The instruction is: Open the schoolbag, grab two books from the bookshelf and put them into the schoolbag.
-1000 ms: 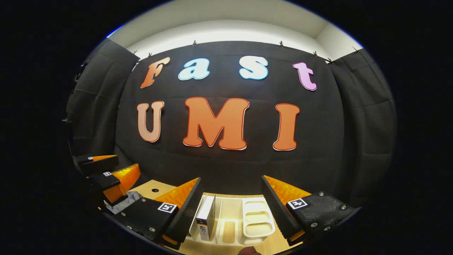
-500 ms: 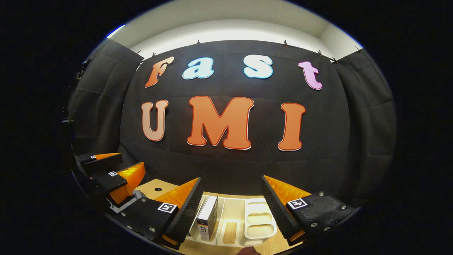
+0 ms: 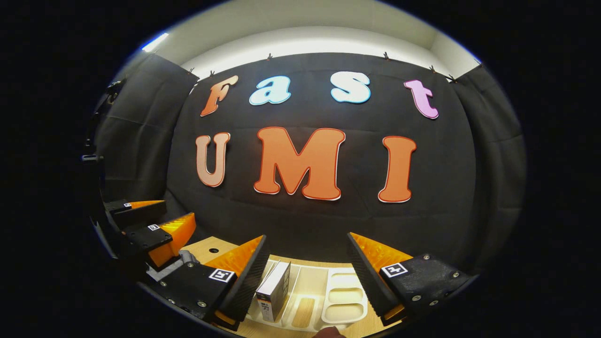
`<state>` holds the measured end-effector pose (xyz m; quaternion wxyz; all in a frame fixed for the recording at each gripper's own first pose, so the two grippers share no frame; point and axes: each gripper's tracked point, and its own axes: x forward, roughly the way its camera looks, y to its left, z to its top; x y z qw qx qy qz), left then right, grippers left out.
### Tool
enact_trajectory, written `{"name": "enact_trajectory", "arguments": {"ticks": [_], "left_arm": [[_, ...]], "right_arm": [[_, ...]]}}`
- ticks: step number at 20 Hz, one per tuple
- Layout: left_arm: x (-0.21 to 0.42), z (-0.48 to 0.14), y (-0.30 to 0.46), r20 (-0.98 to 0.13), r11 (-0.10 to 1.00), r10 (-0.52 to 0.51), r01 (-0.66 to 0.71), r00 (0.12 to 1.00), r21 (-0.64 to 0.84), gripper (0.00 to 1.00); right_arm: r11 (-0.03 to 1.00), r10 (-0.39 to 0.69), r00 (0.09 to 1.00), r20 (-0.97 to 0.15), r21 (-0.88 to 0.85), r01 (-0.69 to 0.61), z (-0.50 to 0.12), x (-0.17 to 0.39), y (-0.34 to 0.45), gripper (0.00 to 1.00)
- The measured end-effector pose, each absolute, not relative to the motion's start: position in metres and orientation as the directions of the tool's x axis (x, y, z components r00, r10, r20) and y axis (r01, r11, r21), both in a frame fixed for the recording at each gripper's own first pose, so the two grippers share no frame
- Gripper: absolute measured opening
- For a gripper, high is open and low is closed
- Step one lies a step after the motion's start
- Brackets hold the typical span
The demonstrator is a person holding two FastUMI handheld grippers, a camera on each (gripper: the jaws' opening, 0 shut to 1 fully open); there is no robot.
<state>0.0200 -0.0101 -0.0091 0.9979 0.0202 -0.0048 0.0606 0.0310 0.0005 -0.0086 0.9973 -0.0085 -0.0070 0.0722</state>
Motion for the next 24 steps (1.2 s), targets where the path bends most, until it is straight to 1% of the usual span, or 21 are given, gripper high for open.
{"name": "enact_trajectory", "arguments": {"ticks": [2,4,6,8,10,13,18,20,24], "left_arm": [[0.021,-0.015,-0.005,-0.009,0.987,0.148,-0.147,0.989,0.056,0.95],[0.019,-0.016,0.003,-0.007,0.982,0.168,-0.167,0.986,0.086,0.95],[0.021,-0.025,0.015,-0.020,0.974,0.186,-0.181,0.982,0.139,0.95],[0.019,-0.045,0.027,-0.072,0.968,0.199,-0.185,0.977,0.168,0.94],[0.015,-0.069,0.045,-0.126,0.958,0.224,-0.195,0.966,0.209,0.95],[0.002,-0.108,0.072,-0.184,0.924,0.261,-0.190,0.948,0.332,0.95],[-0.016,-0.165,0.086,-0.268,0.836,0.262,-0.079,0.927,0.544,0.94],[-0.024,-0.183,0.086,-0.290,0.791,0.264,-0.034,0.920,0.611,0.96],[-0.039,-0.226,0.095,-0.352,0.714,0.283,0.049,0.892,0.698,0.96]], "right_arm": [[0.986,0.167,0.986,0.003,-0.009,-0.167,-0.013,0.035,0.002,0.97],[0.984,0.180,0.984,-0.008,-0.008,-0.180,-0.016,0.040,0.004,0.97],[0.985,0.171,0.985,0.011,-0.033,-0.171,-0.014,0.043,0.002,0.97],[0.987,0.153,0.988,0.017,-0.048,-0.152,-0.016,0.049,0.000,0.98],[0.987,0.156,0.988,0.009,-0.043,-0.155,-0.021,0.054,0.007,0.97],[0.985,0.165,0.986,-0.007,-0.059,-0.165,-0.026,0.061,0.015,0.97],[0.979,0.186,0.982,-0.018,-0.075,-0.187,-0.032,0.066,0.027,0.97],[0.979,0.187,0.982,-0.017,-0.081,-0.188,-0.033,0.066,0.028,0.98],[0.980,0.173,0.985,-0.023,-0.091,-0.174,-0.039,0.069,0.024,0.97]]}}
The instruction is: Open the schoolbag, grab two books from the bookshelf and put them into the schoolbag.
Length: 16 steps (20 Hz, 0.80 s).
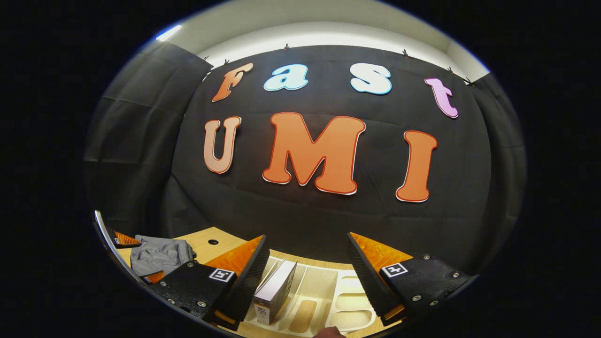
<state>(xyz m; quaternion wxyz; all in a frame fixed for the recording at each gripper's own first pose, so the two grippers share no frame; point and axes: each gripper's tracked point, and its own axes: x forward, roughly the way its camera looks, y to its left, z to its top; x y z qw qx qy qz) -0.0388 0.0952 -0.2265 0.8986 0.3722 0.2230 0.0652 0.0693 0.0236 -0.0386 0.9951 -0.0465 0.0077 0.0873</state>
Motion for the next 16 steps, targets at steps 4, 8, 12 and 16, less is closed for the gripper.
{"name": "enact_trajectory", "arguments": {"ticks": [4,8,12,16], "left_arm": [[-0.065,-0.265,0.096,-0.420,0.677,0.298,0.120,0.857,0.726,0.96],[-0.078,-0.291,0.103,-0.473,0.652,0.329,0.165,0.817,0.740,0.96],[-0.090,-0.317,0.106,-0.516,0.610,0.351,0.228,0.781,0.759,0.96],[-0.099,-0.333,0.123,-0.517,0.577,0.409,0.227,0.752,0.785,0.96]], "right_arm": [[0.983,0.158,0.987,-0.025,-0.090,-0.159,-0.041,0.069,0.017,0.98],[0.985,0.139,0.990,-0.031,-0.094,-0.142,-0.046,0.069,0.008,0.97],[0.986,0.129,0.991,-0.039,-0.100,-0.133,-0.051,0.070,0.001,0.98],[0.986,0.126,0.991,-0.046,-0.102,-0.130,-0.055,0.073,0.002,0.98]]}}
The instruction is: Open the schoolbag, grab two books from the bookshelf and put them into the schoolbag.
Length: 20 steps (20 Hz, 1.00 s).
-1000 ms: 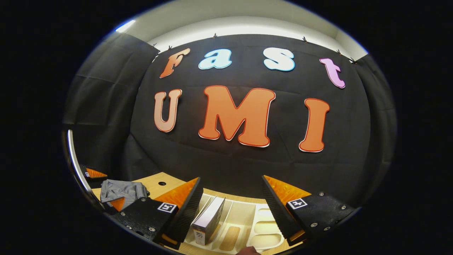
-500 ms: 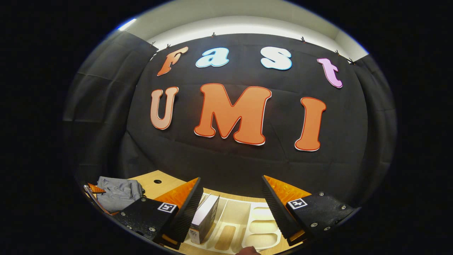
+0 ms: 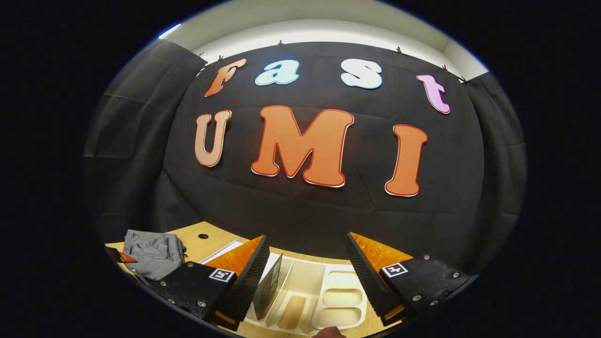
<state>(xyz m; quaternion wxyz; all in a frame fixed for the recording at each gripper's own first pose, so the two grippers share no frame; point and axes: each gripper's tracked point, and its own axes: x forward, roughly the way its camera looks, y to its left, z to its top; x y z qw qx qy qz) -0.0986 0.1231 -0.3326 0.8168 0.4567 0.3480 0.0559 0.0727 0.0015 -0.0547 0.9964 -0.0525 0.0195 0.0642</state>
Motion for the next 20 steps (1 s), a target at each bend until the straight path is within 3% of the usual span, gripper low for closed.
{"name": "enact_trajectory", "arguments": {"ticks": [4,7,11,14,15,16,20], "left_arm": [[-0.097,-0.322,0.143,-0.468,0.554,0.448,0.174,0.762,0.814,0.95],[-0.084,-0.313,0.155,-0.451,0.569,0.440,0.148,0.777,0.809,0.88],[-0.065,-0.329,0.173,-0.517,0.622,0.410,0.185,0.751,0.761,0.83],[-0.051,-0.344,0.182,-0.581,0.668,0.354,0.236,0.733,0.706,0.71],[-0.053,-0.347,0.183,-0.601,0.687,0.331,0.251,0.727,0.682,0.74],[-0.051,-0.350,0.182,-0.624,0.705,0.303,0.271,0.720,0.655,0.55],[-0.045,-0.359,0.181,-0.700,0.757,0.184,0.355,0.690,0.549,0.18]], "right_arm": [[0.986,0.118,0.991,-0.061,-0.108,-0.124,-0.055,0.076,0.008,0.97],[0.986,0.098,0.993,-0.059,-0.130,-0.105,-0.051,0.078,0.014,0.97],[0.982,0.104,0.991,-0.087,-0.149,-0.116,-0.051,0.081,0.041,0.98],[0.981,0.109,0.986,-0.127,-0.149,-0.127,-0.054,0.083,0.067,0.98],[0.981,0.109,0.984,-0.144,-0.142,-0.129,-0.056,0.085,0.076,0.97],[0.982,0.101,0.982,-0.157,-0.142,-0.124,-0.057,0.086,0.084,0.97],[0.983,0.075,0.974,-0.215,-0.149,-0.108,-0.063,0.095,0.109,0.98]]}}
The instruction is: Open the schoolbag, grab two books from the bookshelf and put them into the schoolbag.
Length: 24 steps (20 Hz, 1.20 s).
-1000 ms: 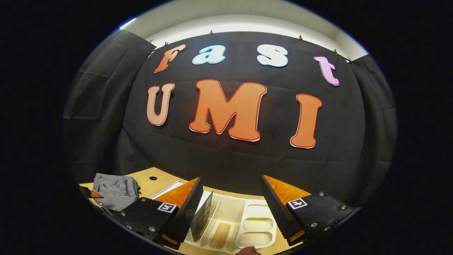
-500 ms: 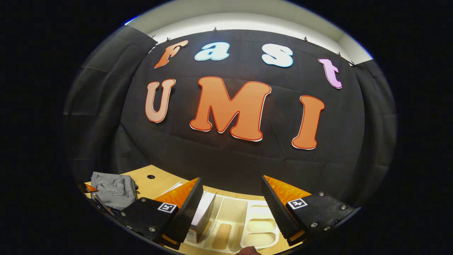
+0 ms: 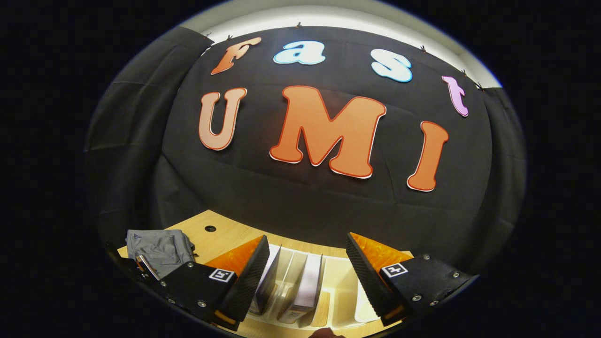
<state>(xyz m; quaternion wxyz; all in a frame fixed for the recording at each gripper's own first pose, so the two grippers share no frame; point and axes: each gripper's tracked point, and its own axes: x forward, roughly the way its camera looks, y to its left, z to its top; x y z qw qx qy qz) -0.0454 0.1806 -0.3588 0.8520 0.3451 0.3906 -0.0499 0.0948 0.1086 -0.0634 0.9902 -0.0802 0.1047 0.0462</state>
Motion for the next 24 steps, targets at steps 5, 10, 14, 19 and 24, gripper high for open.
{"name": "enact_trajectory", "arguments": {"ticks": [5,10,14,19,24], "left_arm": [[-0.045,-0.352,0.181,-0.779,0.790,0.020,0.468,0.626,0.396,0.09],[-0.038,-0.326,0.195,-0.810,0.784,-0.114,0.553,0.576,0.283,0.07],[-0.030,-0.300,0.211,-0.828,0.762,-0.183,0.609,0.529,0.220,0.07],[-0.017,-0.272,0.228,-0.854,0.748,-0.233,0.647,0.465,0.148,0.07],[-0.001,-0.247,0.241,-0.871,0.752,-0.244,0.651,0.426,0.108,0.08]], "right_arm": [[0.984,0.019,0.935,-0.355,-0.160,-0.081,-0.091,0.106,0.131,0.98],[0.987,-0.029,0.871,-0.491,-0.154,-0.053,-0.114,0.108,0.144,0.99],[0.986,-0.070,0.816,-0.574,-0.166,-0.032,-0.123,0.112,0.146,0.99],[0.981,-0.087,0.734,-0.674,-0.187,-0.056,-0.135,0.112,0.151,0.99],[0.979,-0.048,0.649,-0.759,-0.166,-0.122,-0.150,0.113,0.159,1.00]]}}
